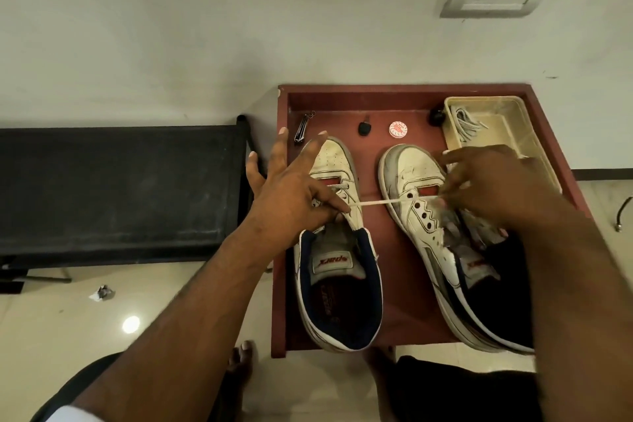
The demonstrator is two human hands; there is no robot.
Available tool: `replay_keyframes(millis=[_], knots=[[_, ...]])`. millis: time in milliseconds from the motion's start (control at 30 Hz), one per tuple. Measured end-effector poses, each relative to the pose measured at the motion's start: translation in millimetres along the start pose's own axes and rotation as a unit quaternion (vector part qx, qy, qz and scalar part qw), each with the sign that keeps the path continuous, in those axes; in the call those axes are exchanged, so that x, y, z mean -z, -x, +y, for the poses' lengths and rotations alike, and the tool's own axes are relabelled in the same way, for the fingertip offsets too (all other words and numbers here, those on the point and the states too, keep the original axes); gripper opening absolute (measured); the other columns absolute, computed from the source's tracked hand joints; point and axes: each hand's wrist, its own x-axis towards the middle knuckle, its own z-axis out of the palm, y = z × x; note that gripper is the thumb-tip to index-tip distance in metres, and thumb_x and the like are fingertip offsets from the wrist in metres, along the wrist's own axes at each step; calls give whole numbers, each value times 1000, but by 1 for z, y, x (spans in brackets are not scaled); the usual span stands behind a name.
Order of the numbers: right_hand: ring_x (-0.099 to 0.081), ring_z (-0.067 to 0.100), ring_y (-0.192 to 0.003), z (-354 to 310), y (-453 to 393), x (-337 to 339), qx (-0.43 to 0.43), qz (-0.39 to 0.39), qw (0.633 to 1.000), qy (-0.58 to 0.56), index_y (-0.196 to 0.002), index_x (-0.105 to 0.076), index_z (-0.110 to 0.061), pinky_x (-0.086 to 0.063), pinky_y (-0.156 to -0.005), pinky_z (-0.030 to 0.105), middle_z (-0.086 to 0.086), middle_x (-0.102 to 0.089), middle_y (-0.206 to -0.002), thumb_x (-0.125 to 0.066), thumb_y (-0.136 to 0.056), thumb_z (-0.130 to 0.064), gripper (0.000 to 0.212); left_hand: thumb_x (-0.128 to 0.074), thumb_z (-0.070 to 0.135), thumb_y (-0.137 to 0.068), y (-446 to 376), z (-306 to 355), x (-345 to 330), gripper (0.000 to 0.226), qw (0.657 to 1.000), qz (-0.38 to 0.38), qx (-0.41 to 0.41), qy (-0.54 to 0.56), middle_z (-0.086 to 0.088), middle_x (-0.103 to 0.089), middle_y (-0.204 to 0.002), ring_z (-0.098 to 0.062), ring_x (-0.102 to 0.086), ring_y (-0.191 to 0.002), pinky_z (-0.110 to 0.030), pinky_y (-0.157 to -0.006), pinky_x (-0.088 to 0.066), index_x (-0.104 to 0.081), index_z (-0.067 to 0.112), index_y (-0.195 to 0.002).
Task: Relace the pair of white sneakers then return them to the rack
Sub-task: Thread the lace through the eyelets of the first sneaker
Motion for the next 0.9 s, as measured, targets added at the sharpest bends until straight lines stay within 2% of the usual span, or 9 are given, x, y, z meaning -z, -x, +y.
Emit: replay_keyframes(millis=[100,200,333,400,567,633,733,833,900], knots=[[-34,25,-134,8,10,10,-37,12,999,19,-93,-69,-44,-23,-106,52,-13,-48,-142,-77,-77,-46,19,-77,55,-71,0,2,-1,21,1000,-3,2,5,36,6,-153,-16,28,-145,-55,-110,23,-67,61,-89],[-37,18,-131,-40,4,-13,74,35,997,-1,-114,-64,-43,-26,-107,50,-15,-49,-136,-76,-77,-47,39,-77,53,-72,1,3,0,22,1000,2,0,15,34,6,-155,-17,30,-145,-55,-110,24,-63,63,-86],[-43,15,-120,-77,-6,-48,150,4,989,-16,-83,-66,-37,-26,-101,47,-16,-55,-105,-68,-85,-41,5,-75,54,-74,1,2,-1,23,1000,7,-4,-13,29,10,-158,-20,30,-145,-55,-109,25,-57,66,-83],[-43,14,-120,-59,-8,-39,119,-11,993,-19,-72,-64,-38,-24,-104,49,-16,-60,-104,-69,-85,-38,14,-75,55,-73,2,1,-1,21,1000,13,-3,-4,35,13,-152,-17,32,-144,-52,-105,29,-61,65,-86],[-45,27,-123,11,4,3,-17,-10,997,-76,-63,-63,-41,-30,-107,53,-11,-64,-110,-77,-79,-37,21,-77,55,-72,2,2,0,25,1000,8,-4,4,40,19,-144,-18,33,-144,-53,-106,29,-59,66,-86],[-41,27,-128,4,7,2,-11,29,999,-33,-85,-69,-43,-26,-108,53,-13,-58,-118,-77,-78,-42,10,-77,54,-72,2,1,0,27,1000,7,-2,13,39,20,-145,-18,33,-144,-53,-105,30,-63,63,-93],[-27,21,-138,-46,5,-15,89,36,995,11,-118,-62,-43,-20,-109,53,-13,-40,-146,-75,-78,-45,42,-78,50,-73,3,1,0,27,1000,9,-4,21,33,15,-154,-19,33,-144,-53,-107,29,-63,62,-92],[-17,18,-144,-82,1,-38,141,-11,990,8,-101,-69,-38,-16,-110,54,-16,-36,-149,-70,-83,-44,19,-78,48,-74,4,3,2,34,1000,12,0,9,34,15,-151,-21,31,-145,-56,-110,24,-51,65,-87],[-16,16,-144,-71,-4,-41,135,-30,990,-10,-88,-71,-40,-14,-109,54,-23,-39,-148,-68,-85,-43,5,-78,49,-74,3,3,3,35,1000,7,-1,3,30,11,-157,-22,30,-145,-59,-111,21,-46,63,-70]])
